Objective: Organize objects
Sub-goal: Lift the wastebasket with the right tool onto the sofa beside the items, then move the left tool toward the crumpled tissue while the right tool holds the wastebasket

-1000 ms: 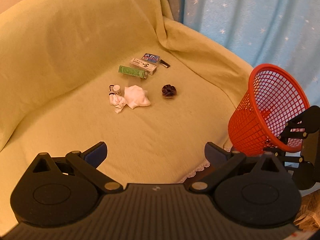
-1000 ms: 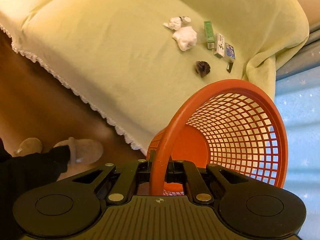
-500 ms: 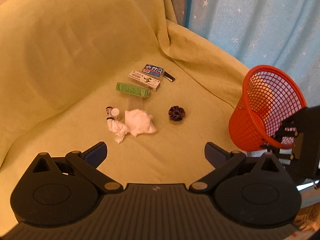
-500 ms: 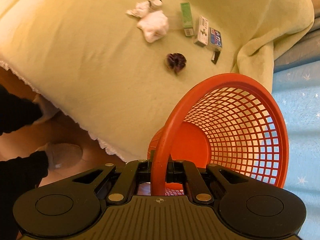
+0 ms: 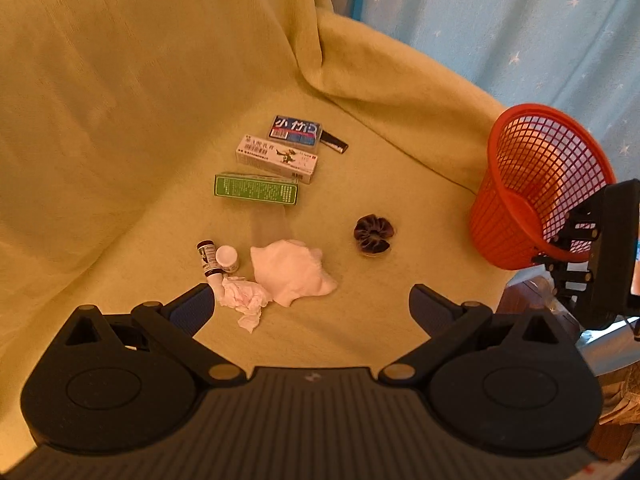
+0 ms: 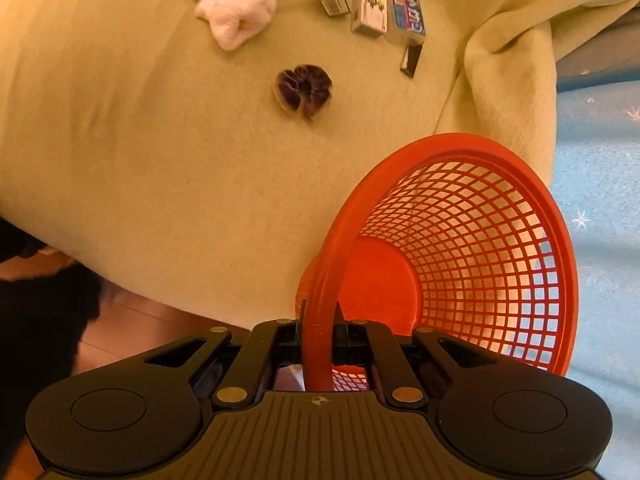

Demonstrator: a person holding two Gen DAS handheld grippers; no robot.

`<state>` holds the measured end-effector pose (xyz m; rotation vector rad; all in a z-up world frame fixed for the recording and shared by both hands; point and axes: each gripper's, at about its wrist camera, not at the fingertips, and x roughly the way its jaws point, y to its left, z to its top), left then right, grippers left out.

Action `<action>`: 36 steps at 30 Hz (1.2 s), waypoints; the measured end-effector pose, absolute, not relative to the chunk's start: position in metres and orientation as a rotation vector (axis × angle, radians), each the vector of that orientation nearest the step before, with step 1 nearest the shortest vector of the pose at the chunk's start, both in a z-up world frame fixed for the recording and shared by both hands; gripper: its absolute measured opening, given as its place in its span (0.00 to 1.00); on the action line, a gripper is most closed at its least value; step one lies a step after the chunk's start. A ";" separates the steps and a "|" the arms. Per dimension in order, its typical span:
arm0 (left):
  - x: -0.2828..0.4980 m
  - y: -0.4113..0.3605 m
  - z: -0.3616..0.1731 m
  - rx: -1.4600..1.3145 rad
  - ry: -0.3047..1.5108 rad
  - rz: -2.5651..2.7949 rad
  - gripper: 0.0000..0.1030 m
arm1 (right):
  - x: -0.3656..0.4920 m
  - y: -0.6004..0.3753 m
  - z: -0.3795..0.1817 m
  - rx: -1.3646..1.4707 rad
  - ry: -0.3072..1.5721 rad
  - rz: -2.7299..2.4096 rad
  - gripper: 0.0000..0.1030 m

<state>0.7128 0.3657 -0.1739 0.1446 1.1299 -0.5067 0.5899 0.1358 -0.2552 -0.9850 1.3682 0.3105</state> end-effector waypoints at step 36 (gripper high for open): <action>0.762 0.380 -0.242 0.059 1.226 -0.409 0.99 | 0.630 0.165 -0.317 -1.347 1.386 0.572 0.03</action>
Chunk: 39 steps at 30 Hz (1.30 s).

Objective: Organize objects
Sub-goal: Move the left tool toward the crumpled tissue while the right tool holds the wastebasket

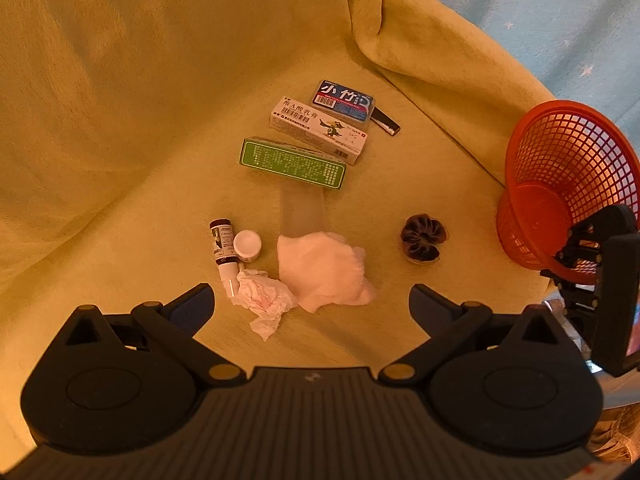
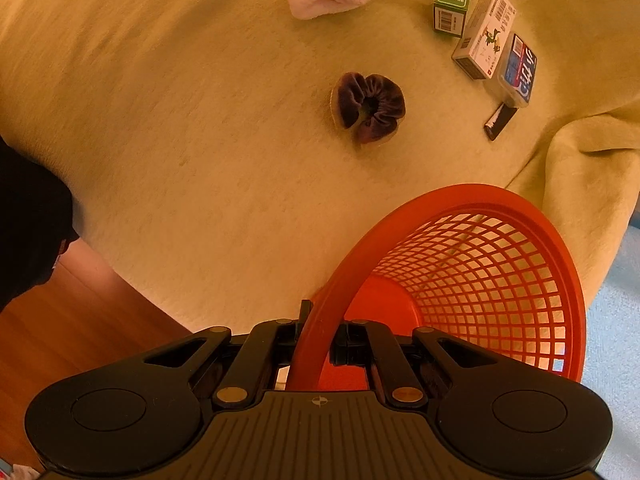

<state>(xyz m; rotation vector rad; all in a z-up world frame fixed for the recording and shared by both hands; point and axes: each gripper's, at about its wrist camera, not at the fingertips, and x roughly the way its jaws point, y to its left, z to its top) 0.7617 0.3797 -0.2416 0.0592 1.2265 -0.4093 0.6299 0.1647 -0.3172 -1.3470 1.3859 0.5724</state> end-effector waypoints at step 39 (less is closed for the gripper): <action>0.791 0.385 -0.371 0.203 1.288 -0.478 0.31 | 0.640 0.167 -0.321 -1.325 1.411 0.519 0.03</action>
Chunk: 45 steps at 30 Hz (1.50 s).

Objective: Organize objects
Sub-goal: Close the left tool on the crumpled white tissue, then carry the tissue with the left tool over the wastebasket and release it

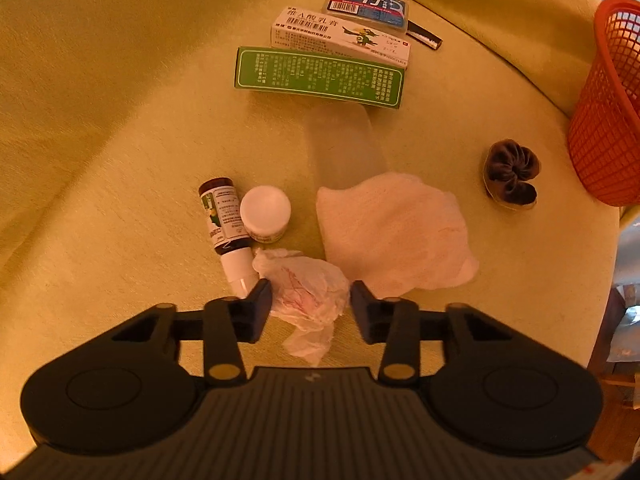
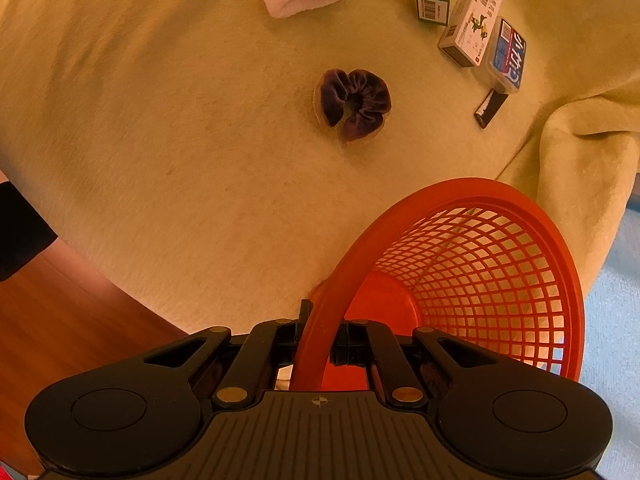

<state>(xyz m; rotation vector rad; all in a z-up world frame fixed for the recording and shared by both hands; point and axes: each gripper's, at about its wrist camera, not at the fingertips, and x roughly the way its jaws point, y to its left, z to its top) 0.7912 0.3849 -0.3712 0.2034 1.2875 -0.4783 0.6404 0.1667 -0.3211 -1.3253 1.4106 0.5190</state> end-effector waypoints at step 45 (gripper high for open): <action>0.817 0.234 -0.191 0.094 1.051 -0.980 0.15 | 0.635 0.167 -0.316 -1.312 1.389 0.524 0.02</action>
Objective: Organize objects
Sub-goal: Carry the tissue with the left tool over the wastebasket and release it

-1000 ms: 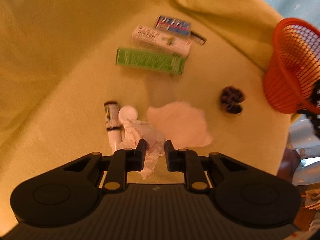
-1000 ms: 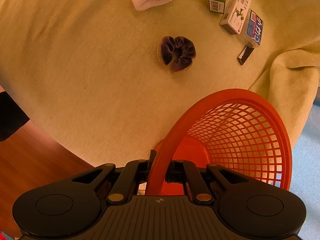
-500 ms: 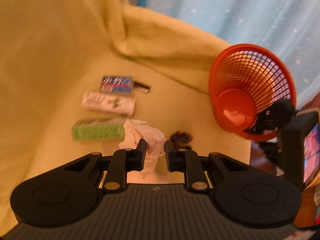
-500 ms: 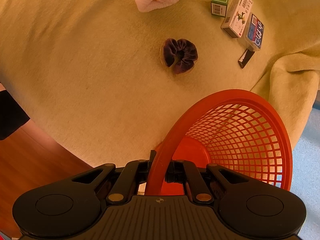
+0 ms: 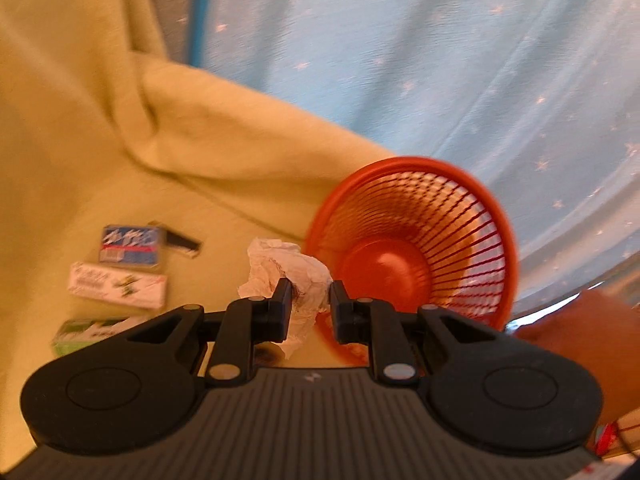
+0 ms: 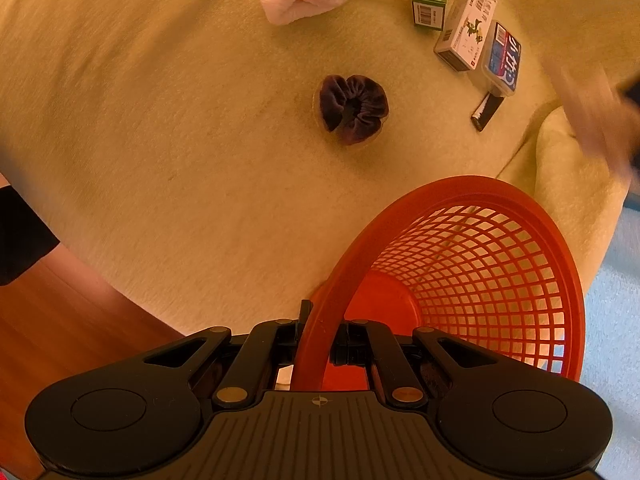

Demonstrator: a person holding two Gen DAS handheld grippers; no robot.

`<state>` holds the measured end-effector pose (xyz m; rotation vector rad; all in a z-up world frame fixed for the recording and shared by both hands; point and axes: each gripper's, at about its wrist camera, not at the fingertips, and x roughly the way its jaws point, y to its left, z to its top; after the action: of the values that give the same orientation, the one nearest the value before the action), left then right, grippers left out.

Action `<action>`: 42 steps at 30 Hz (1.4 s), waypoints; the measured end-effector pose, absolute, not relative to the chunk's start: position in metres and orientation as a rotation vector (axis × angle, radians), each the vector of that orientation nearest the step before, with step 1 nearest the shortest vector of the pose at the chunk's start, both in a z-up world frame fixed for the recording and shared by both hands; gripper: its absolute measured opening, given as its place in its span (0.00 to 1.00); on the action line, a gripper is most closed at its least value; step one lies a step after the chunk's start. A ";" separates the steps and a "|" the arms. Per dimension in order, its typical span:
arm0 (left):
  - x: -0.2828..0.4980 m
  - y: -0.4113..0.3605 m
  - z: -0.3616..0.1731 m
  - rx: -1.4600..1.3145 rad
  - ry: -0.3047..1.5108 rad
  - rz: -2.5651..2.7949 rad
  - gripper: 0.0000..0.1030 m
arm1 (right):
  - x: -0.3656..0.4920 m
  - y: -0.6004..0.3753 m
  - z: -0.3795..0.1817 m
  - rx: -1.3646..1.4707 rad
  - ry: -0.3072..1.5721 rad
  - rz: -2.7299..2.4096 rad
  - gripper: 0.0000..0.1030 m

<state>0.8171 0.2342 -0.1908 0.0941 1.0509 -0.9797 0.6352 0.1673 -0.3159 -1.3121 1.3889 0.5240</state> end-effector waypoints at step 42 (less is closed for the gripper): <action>0.829 0.274 -0.203 0.004 1.075 -0.803 0.33 | 0.634 0.164 -0.313 -1.289 1.380 0.510 0.02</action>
<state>0.8286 0.2736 -0.2031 0.0037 1.0753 -0.8032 0.6336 0.1636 -0.3131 -1.2888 1.3797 0.5097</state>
